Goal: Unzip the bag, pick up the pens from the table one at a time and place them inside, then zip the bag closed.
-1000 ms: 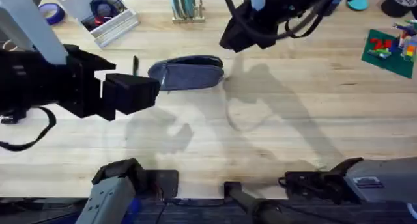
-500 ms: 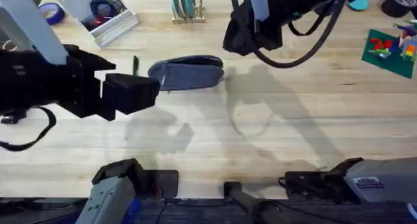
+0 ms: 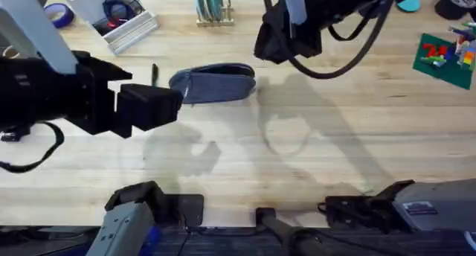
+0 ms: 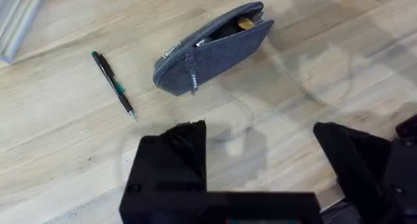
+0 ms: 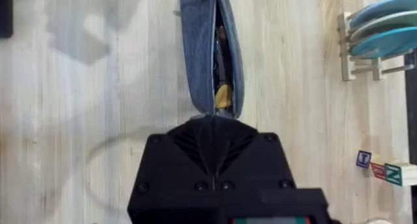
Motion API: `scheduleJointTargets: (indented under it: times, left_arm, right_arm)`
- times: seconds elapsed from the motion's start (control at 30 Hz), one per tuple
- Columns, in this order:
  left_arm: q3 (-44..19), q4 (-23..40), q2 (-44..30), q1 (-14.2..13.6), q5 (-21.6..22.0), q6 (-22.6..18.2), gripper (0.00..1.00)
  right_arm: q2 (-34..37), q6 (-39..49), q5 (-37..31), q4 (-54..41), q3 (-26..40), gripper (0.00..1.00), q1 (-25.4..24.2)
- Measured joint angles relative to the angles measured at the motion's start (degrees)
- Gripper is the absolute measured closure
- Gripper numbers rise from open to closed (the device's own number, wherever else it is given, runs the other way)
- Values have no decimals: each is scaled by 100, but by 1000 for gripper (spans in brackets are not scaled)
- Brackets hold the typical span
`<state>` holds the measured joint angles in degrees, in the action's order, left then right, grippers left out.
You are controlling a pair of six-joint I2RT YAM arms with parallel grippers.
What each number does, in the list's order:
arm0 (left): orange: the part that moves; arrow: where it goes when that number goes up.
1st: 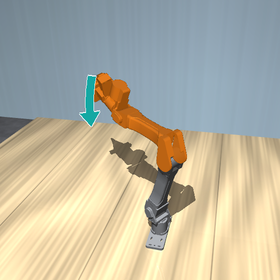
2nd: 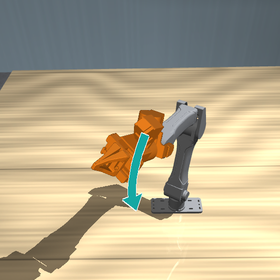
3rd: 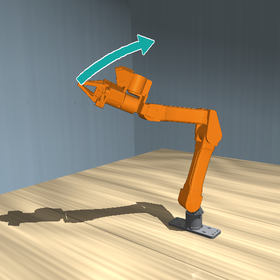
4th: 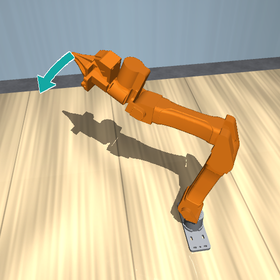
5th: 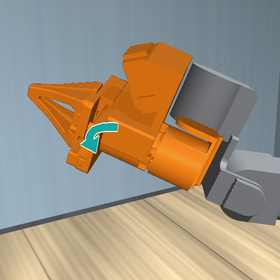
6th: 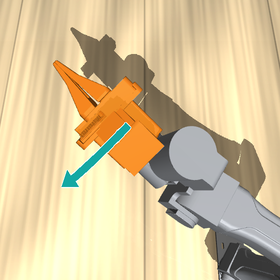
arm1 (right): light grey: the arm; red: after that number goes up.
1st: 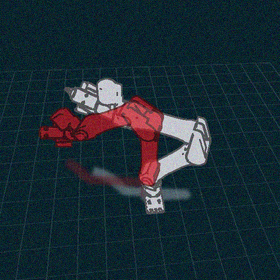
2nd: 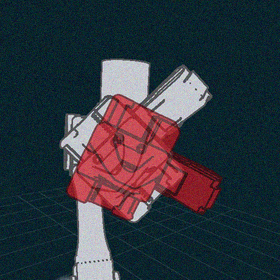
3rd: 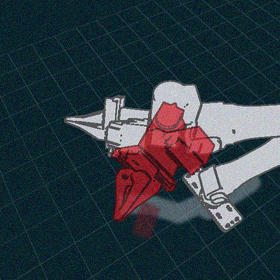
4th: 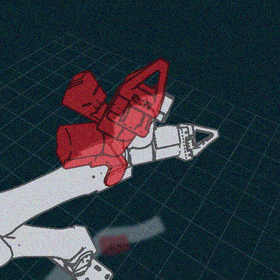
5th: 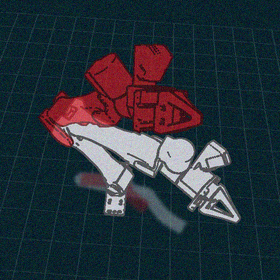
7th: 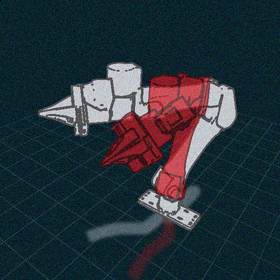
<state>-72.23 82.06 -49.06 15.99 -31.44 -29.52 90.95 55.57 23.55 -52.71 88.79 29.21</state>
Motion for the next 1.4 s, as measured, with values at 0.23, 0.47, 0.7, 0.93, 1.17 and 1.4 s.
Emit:
scheduleJointTargets:
  times: [0.23, 0.47, 0.7, 0.93, 1.17, 1.4]
  left_arm:
    - [0, 0, 0, 0, 0, 0, 6]
    - [0, 0, 0, 0, 0, 1, 6]
    - [0, 0, 0, 0, 0, 1, 6]
    - [0, 0, 0, 0, 0, 2, 6]
    - [0, 0, 0, 0, 0, 2, 5]
    - [0, 0, 0, 0, 0, 0, 5]
  right_arm:
    - [295, 2, 20, 65, 0, 974, 0]
    - [490, 22, 35, 329, 3, 973, 0]
    - [834, 22, 43, 418, 9, 973, 0]
    - [1083, 22, 46, 654, 9, 973, 0]
    - [1418, 22, 202, 699, 9, 973, 0]
    - [1724, 22, 319, 857, 9, 973, 0]
